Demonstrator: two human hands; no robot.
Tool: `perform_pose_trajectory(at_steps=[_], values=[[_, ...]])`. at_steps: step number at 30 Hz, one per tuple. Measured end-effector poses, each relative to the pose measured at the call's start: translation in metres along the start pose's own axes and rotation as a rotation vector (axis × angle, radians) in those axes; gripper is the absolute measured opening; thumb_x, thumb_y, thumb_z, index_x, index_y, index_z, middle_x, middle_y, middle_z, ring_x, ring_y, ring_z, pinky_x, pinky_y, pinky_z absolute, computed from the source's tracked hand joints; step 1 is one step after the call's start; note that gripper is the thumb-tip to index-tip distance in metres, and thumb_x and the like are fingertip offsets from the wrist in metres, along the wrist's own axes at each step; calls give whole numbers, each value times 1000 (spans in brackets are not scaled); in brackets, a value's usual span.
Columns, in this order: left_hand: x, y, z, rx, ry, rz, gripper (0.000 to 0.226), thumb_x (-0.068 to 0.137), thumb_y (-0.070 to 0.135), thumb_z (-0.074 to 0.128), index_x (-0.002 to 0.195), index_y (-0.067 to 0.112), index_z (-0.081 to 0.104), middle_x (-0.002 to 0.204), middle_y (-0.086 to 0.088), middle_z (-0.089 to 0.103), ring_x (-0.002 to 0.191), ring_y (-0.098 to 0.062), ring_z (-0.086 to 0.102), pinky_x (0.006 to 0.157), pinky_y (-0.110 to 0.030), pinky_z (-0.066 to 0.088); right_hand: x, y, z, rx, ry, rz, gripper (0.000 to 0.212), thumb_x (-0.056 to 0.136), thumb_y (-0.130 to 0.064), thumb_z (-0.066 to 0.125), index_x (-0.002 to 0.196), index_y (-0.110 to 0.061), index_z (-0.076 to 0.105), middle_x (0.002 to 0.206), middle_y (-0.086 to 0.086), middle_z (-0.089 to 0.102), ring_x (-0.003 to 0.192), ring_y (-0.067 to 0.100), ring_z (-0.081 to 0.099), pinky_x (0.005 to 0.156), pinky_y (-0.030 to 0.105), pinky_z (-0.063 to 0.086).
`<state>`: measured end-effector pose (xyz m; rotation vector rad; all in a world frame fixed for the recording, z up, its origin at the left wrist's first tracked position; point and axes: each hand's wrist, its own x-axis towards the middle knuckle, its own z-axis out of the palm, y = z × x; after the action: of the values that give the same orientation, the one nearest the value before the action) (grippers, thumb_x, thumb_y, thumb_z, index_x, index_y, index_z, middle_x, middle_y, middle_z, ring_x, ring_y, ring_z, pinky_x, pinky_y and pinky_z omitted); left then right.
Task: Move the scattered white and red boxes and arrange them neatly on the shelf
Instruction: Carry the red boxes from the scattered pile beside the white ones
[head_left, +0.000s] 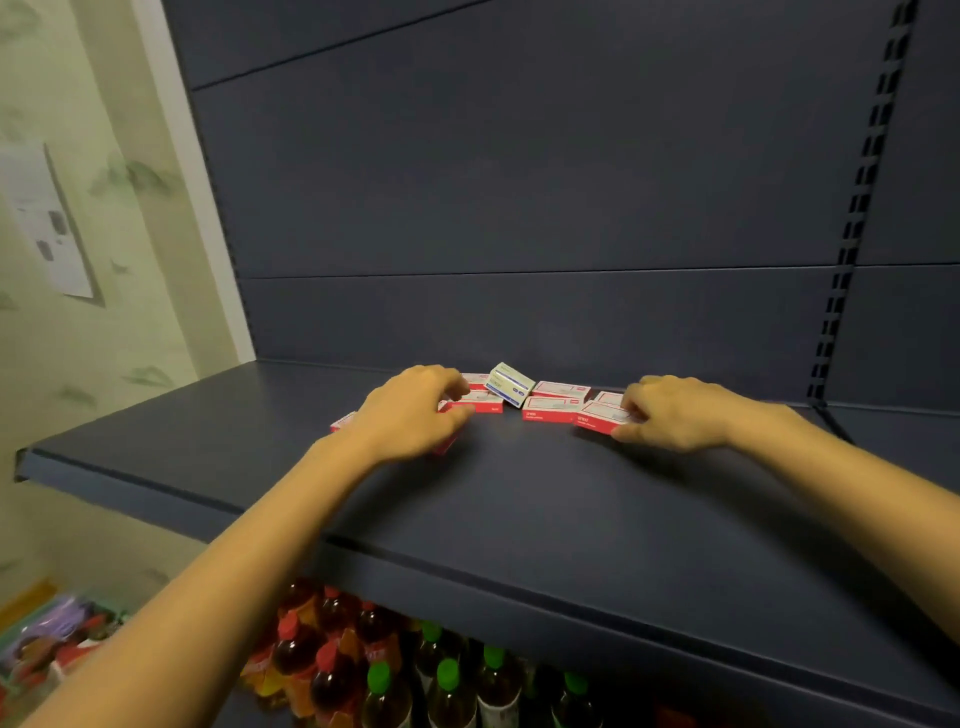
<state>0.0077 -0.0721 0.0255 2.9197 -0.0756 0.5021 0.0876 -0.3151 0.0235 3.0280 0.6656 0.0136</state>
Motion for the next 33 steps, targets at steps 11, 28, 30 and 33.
perform_pose_trajectory(at_steps=[11,28,30,33], values=[[108,-24,34,-172,-295,108,57,87,25,60,135,4,37,139,-13,45,124,-27,47,102,-36,39,-21,-14,-5,13,71,117,45,90,-49,45,124,-20,47,125,1,49,111,24,53,92,39,44],[132,28,22,-524,-33,351,42,56,34,85,90,15,69,87,-3,71,76,-13,63,68,-26,51,-100,-9,-3,29,260,417,43,90,-50,45,123,-23,46,123,-2,48,108,22,53,79,33,40],[120,56,21,-617,-75,400,43,55,34,86,90,16,70,84,0,70,75,-9,64,66,-19,50,-122,0,-5,20,283,464,43,90,-50,45,123,-24,46,122,-1,49,107,22,53,76,30,38],[99,105,25,-726,-170,484,40,55,31,86,90,19,70,82,5,70,73,-7,63,63,-15,49,-159,15,-8,22,302,533,40,89,-50,46,120,-24,48,120,-1,50,106,22,53,79,33,41]])
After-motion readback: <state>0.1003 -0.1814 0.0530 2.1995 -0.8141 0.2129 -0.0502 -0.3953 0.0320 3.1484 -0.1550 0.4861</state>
